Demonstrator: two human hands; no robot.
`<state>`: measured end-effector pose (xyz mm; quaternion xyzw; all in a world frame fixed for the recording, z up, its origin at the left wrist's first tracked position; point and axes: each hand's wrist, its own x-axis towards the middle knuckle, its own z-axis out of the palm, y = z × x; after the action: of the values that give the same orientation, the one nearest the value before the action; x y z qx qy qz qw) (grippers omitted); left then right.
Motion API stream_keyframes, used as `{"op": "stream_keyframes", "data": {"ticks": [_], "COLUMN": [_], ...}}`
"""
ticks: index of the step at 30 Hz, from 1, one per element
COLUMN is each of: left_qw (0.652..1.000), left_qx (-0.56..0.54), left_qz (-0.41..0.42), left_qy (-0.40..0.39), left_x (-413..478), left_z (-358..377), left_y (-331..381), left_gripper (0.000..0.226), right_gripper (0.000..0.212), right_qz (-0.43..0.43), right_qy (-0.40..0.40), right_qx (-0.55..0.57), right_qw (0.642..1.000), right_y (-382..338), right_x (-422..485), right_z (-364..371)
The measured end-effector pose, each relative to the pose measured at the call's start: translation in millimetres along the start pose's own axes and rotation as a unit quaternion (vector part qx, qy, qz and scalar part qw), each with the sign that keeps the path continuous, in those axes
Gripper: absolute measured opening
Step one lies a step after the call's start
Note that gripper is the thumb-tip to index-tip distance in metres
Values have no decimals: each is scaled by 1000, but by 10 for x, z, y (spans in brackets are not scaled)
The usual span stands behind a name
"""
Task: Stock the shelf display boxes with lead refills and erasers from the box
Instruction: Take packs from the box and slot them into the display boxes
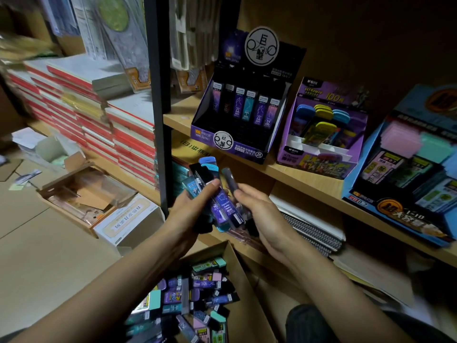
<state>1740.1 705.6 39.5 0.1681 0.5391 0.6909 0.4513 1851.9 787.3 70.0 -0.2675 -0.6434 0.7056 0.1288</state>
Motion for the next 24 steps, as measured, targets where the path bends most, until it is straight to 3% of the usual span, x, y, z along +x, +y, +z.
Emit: {"op": "stream_keyframes", "data": {"ticks": [2, 6, 14, 18, 24], "left_qw": [1000, 998, 996, 995, 992], "left_qx": [-6, -13, -4, 4, 17], "left_qz": [14, 52, 91, 97, 127], "left_qy": [-6, -16, 3, 7, -2], "left_x": [13, 44, 34, 47, 90], "left_z": [-22, -80, -136, -136, 9], "left_y": [55, 150, 267, 293, 305], "left_gripper": [35, 45, 37, 40, 32], "right_gripper": [22, 33, 47, 21, 16], "right_qz": [-10, -73, -81, -125, -181], "right_qy": [13, 56, 27, 98, 159], "right_qx": [-13, -53, -97, -110, -81], "right_qw": [1000, 994, 992, 981, 967], "right_y": [-36, -139, -211, -259, -389], "right_x": [-9, -26, -57, -62, -154], "right_z": [-53, -150, -291, -377, -631]}}
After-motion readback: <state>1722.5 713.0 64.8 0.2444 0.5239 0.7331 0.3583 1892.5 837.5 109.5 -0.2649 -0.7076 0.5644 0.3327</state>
